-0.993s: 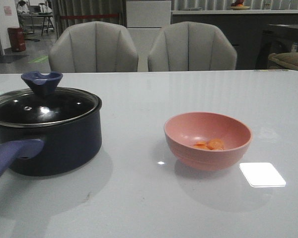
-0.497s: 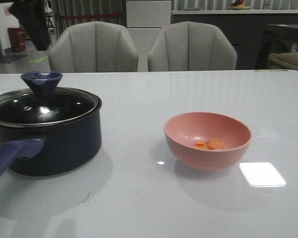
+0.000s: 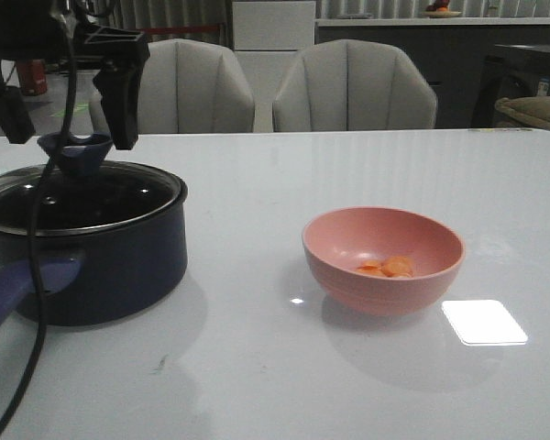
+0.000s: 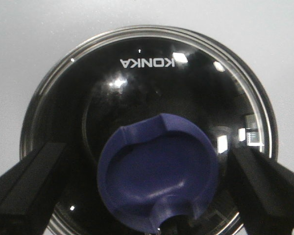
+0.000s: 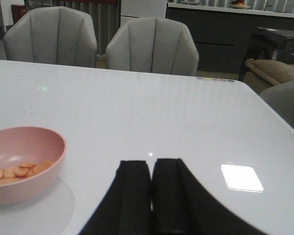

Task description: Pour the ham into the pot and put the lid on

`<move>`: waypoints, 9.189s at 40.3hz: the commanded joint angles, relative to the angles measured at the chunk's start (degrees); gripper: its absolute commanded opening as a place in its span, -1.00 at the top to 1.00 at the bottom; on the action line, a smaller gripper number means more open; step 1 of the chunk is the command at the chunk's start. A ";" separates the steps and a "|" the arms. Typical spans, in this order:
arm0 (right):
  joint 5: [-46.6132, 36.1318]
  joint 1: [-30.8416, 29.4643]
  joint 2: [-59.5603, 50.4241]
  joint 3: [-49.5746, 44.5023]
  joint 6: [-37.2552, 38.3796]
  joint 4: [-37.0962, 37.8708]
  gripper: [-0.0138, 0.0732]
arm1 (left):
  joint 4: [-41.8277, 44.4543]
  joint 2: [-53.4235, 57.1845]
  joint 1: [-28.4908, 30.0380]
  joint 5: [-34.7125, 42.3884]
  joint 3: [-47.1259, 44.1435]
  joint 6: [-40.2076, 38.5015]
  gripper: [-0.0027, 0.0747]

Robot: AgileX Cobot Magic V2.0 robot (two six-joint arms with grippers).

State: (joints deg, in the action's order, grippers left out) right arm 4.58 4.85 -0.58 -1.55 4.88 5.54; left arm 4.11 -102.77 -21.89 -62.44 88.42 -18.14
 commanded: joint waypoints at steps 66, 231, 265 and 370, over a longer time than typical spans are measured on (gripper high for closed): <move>-5.02 0.02 -1.18 0.32 -0.41 0.56 0.34 | 4.99 14.02 12.72 -2.06 0.17 5.20 -0.06; -1.38 0.08 7.53 12.50 0.49 -0.65 0.34 | -11.15 99.57 11.71 41.04 -67.33 19.92 -0.64; 18.72 0.08 51.45 34.83 0.50 -16.04 -0.54 | -11.57 99.57 11.71 40.36 -67.33 19.92 -0.64; -29.03 39.92 108.00 84.92 -13.94 -8.44 0.34 | -11.57 99.57 11.71 40.09 -67.33 19.92 -0.64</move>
State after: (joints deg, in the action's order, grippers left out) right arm -8.17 44.29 110.59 85.03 -6.53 -3.73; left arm -6.75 -2.50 -9.71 -26.38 19.74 1.89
